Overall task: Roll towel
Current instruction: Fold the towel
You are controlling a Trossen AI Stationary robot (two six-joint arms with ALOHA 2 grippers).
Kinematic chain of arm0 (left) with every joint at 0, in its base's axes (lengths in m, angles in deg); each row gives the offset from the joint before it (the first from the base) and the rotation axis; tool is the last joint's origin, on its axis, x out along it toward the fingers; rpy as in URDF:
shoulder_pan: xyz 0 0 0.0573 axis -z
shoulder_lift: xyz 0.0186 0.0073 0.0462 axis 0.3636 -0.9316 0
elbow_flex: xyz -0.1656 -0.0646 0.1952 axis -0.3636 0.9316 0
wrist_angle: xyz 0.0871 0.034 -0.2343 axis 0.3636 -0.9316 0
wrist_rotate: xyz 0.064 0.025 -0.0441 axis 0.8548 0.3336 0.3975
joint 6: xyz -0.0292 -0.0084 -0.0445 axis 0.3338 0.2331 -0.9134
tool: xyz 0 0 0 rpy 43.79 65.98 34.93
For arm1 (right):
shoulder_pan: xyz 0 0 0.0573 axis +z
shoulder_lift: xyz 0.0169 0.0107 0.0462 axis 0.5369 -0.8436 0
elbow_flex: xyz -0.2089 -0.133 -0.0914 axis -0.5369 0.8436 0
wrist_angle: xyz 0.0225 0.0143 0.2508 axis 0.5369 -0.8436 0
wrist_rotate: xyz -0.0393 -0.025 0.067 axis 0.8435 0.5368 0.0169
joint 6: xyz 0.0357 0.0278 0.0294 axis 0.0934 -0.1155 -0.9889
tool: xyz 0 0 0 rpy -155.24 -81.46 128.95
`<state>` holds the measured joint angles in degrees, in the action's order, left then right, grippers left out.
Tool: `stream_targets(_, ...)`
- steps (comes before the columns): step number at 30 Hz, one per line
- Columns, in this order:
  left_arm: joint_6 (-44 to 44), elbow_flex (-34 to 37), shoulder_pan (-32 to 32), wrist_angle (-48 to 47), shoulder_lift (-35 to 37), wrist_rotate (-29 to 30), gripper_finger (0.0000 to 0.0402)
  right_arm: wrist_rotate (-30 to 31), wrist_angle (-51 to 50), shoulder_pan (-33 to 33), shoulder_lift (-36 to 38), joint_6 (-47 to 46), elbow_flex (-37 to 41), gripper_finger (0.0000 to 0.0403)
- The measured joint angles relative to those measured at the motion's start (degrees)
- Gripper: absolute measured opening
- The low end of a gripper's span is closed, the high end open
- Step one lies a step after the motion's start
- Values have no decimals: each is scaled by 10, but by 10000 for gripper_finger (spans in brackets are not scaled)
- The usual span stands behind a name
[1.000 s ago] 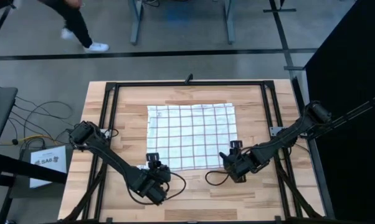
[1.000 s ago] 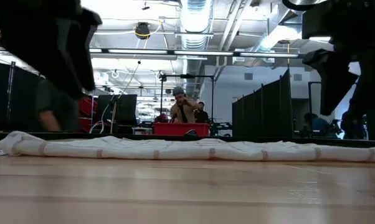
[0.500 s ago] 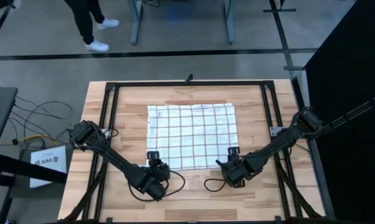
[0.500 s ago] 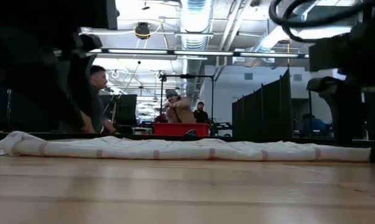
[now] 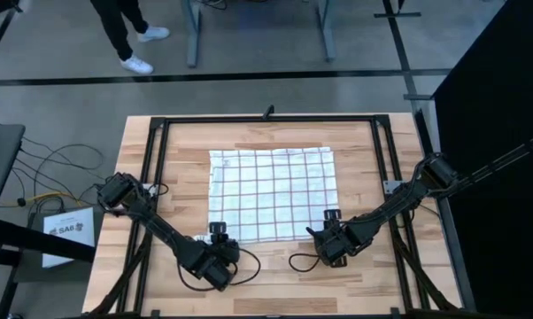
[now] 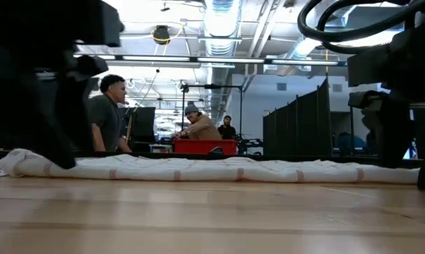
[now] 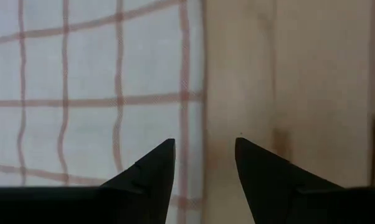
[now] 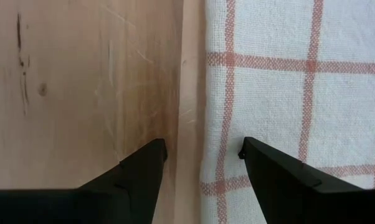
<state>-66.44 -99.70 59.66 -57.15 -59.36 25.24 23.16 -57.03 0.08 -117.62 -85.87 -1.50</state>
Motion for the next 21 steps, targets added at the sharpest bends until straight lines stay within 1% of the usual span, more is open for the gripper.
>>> stream_targets(10,-11,36,-19,-3,0,6,153,0,9,0,-1,7,1,207)
stream_targets(21,-18,37,-20,-4,0,6,153,0,13,-1,-1,7,1,207)
